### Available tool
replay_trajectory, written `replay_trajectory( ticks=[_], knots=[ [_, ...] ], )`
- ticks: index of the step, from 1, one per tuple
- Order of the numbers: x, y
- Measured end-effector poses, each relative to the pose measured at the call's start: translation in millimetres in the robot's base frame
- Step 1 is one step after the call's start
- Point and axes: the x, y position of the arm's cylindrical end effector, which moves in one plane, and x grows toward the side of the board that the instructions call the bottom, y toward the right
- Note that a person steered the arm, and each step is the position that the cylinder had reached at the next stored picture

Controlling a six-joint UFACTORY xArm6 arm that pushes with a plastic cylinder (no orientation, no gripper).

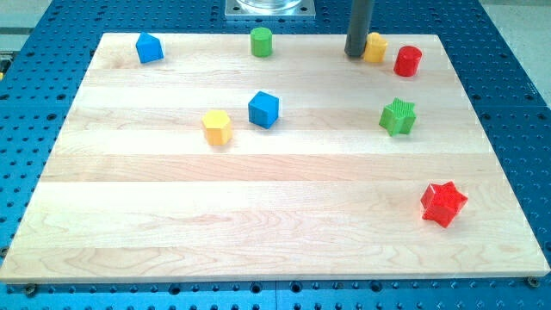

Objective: Slide the green star horizontally to the hexagon

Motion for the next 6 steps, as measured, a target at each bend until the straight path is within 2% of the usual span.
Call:
replay_trajectory(
  ticks=[1, 2, 3, 4, 6],
  knots=[
    [-3.0, 9.1],
    [45.8, 10.6],
    [83.7, 40.1],
    [104.1, 49.7],
    [102.6, 149.6]
  ],
)
